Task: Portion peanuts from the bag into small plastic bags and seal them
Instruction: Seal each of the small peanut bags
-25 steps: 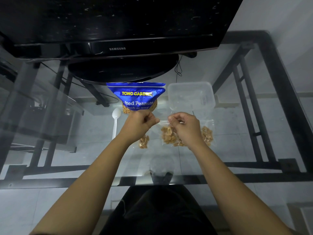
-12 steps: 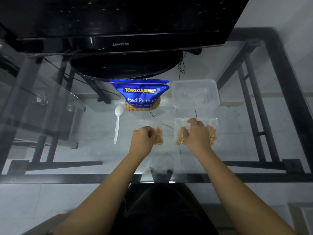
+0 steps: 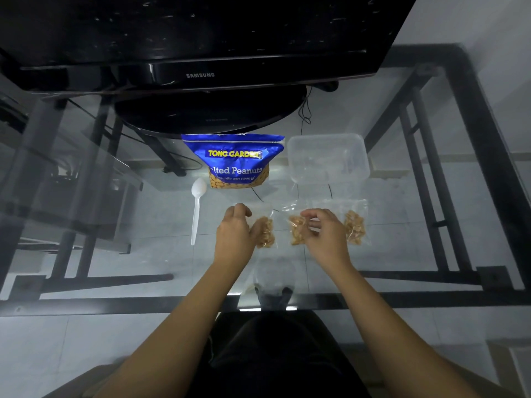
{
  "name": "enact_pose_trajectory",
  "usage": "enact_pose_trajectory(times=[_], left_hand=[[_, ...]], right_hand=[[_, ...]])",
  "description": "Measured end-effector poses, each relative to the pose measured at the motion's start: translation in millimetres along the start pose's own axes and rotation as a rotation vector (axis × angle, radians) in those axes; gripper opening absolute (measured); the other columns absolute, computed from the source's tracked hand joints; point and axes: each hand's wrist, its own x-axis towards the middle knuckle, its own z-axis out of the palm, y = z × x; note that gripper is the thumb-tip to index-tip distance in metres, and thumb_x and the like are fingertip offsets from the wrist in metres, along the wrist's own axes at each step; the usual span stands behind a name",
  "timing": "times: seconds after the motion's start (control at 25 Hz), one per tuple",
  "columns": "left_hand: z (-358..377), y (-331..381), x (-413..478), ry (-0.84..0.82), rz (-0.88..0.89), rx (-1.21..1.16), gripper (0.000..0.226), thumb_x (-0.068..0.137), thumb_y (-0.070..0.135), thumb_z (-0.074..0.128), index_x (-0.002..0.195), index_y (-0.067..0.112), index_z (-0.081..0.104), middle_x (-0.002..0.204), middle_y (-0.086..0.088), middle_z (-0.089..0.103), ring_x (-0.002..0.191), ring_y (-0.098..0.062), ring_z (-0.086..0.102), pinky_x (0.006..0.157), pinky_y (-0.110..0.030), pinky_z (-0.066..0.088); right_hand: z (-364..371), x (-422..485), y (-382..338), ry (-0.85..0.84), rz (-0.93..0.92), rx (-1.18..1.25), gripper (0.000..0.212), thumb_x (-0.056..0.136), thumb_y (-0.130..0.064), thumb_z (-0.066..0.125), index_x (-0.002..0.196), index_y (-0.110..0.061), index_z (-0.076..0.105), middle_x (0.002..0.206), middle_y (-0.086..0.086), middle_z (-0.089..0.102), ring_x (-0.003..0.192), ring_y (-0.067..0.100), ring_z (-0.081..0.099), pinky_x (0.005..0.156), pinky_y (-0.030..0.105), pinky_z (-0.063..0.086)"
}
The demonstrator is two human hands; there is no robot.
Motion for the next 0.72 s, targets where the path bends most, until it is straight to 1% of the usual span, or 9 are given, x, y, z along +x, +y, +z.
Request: enact_pose_trajectory(times=[0.08,0.12,0.16,0.24,0.36,0.44,0.52,0.6,0.72], left_hand=[[-7.8,6.8,5.0,-0.019,-0.024,-0.241,0.028,0.088,0.031,0.06,0.104,0.008,0.061,0.09,-0.001,0.061,0.076,-0.013,0.057,0.071,-0.026,0.05],[-11.4,12.5,7.0,-0.108,-0.07,-0.394,0.031,0.089,0.033,0.058,0.11,0.011,0.062,0.093,0.001,0.064,0.082,-0.01,0.06,0.075,-0.021,0.05],[-14.0,18.5,8.0,-0.202,-0.116,-0.539,0.033,0.088,0.034,0.059,0.113,0.013,0.061,0.096,0.001,0.067,0.087,-0.01,0.064,0.079,-0.021,0.051],[-16.8,28.5,9.0,-0.28,-0.141,-0.699,0.026,0.085,0.025,0.065,0.107,0.011,0.064,0.091,-0.005,0.071,0.084,-0.011,0.068,0.076,-0.022,0.055],[-20.6,37.5,9.9,-0.251,-0.104,-0.737,0.01,0.084,0.01,0.065,0.094,0.01,0.066,0.08,-0.005,0.069,0.069,-0.005,0.066,0.062,-0.013,0.053],[-21.8,40.3,10.3,-0.269,-0.1,-0.748,0.009,0.086,0.008,0.062,0.093,0.011,0.066,0.079,-0.006,0.067,0.069,-0.007,0.065,0.06,-0.013,0.052],[-22.9,43.7,11.6,-0.294,-0.103,-0.739,0.01,0.088,0.008,0.06,0.095,0.011,0.065,0.08,-0.004,0.064,0.068,-0.008,0.064,0.059,-0.015,0.053],[-23.5,47.0,13.8,-0.307,-0.065,-0.692,0.009,0.087,0.013,0.062,0.095,0.01,0.066,0.082,-0.002,0.063,0.066,-0.008,0.066,0.059,-0.019,0.055],[-24.3,51.8,18.3,-0.31,0.055,-0.557,0.009,0.085,0.018,0.065,0.09,0.01,0.068,0.082,-0.003,0.066,0.068,-0.016,0.068,0.054,-0.022,0.055]], right_hand=[[-4.5,-5.4,-9.5,-0.02,0.045,0.188,0.024,0.081,-0.004,0.067,0.1,-0.018,0.061,0.107,-0.002,0.06,0.09,0.003,0.06,0.073,0.007,0.049],[-5.7,-7.6,-15.2,-0.032,0.058,0.269,0.025,0.081,-0.006,0.068,0.099,-0.02,0.06,0.106,-0.004,0.061,0.09,0.001,0.06,0.072,0.008,0.049],[-6.2,-9.6,-19.7,-0.042,0.064,0.323,0.025,0.081,-0.007,0.069,0.099,-0.022,0.059,0.106,-0.006,0.061,0.091,0.001,0.06,0.071,0.01,0.051],[-6.7,-12.5,-27.8,-0.055,0.073,0.375,0.027,0.08,-0.01,0.07,0.1,-0.025,0.057,0.106,-0.007,0.061,0.092,0.006,0.062,0.071,0.017,0.054],[-6.9,-12.9,-34.8,-0.023,0.199,0.581,0.031,0.082,-0.027,0.068,0.108,-0.032,0.053,0.105,-0.007,0.066,0.089,0.008,0.066,0.07,0.024,0.055],[-7.6,-9.4,-37.8,0.036,0.278,0.667,0.02,0.086,-0.034,0.062,0.106,-0.035,0.057,0.096,-0.006,0.071,0.086,0.012,0.068,0.068,0.025,0.055],[-7.5,-6.0,-38.6,0.079,0.264,0.611,0.007,0.088,-0.031,0.061,0.094,-0.031,0.065,0.089,-0.005,0.072,0.085,0.015,0.069,0.064,0.024,0.054],[-7.8,-4.6,-38.5,0.095,0.223,0.54,0.005,0.088,-0.03,0.062,0.088,-0.03,0.066,0.089,-0.004,0.072,0.085,0.016,0.069,0.064,0.026,0.056],[-9.6,-4.4,-38.7,0.098,0.148,0.468,0.004,0.086,-0.032,0.062,0.087,-0.034,0.066,0.092,-0.003,0.072,0.088,0.013,0.068,0.068,0.031,0.058]])
